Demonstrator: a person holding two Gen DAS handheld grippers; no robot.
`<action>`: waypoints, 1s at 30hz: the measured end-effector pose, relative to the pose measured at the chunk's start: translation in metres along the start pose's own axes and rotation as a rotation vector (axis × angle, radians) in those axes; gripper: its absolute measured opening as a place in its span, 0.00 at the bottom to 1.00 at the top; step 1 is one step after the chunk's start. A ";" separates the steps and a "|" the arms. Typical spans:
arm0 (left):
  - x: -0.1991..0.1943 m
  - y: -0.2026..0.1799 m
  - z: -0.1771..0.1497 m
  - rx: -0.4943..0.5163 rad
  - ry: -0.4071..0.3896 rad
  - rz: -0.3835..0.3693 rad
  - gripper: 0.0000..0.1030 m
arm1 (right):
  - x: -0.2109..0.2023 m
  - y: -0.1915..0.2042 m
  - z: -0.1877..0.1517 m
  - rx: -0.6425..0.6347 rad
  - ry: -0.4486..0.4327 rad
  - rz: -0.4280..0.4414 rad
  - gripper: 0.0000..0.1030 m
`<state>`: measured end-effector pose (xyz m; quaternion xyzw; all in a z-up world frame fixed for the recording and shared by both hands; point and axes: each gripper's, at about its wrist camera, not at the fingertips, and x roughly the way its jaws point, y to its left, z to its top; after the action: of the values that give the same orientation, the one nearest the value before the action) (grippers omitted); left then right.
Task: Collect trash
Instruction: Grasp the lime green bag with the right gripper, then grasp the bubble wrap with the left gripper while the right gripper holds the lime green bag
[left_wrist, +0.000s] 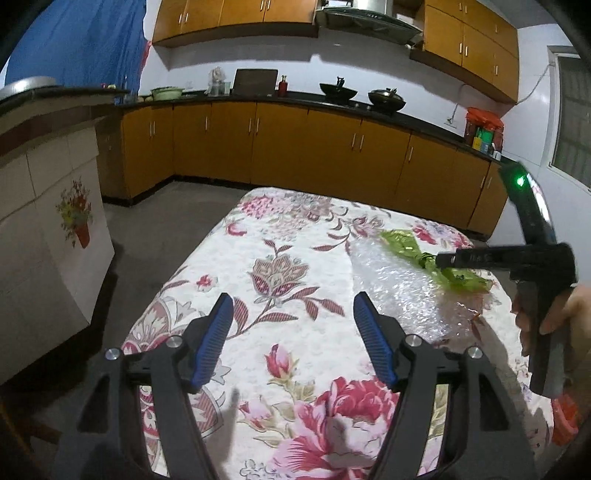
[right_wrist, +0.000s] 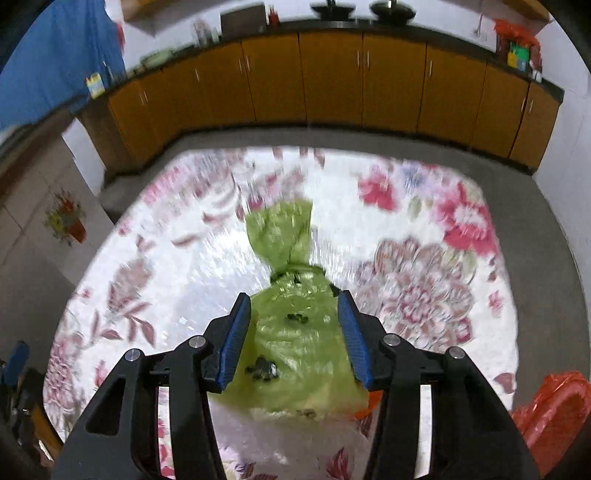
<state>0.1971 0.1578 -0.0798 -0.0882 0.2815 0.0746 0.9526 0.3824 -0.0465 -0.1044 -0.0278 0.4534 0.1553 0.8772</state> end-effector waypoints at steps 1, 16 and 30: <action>0.002 0.001 -0.001 -0.003 0.006 -0.002 0.65 | 0.005 0.000 -0.004 -0.008 0.021 0.000 0.38; 0.015 -0.023 -0.001 0.013 0.036 -0.087 0.65 | -0.070 -0.020 -0.019 0.048 -0.182 0.071 0.04; 0.088 -0.118 0.017 0.109 0.182 -0.227 0.65 | -0.114 -0.086 -0.071 0.167 -0.217 -0.006 0.04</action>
<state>0.3018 0.0543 -0.0995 -0.0741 0.3583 -0.0572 0.9289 0.2899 -0.1698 -0.0623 0.0610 0.3671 0.1165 0.9208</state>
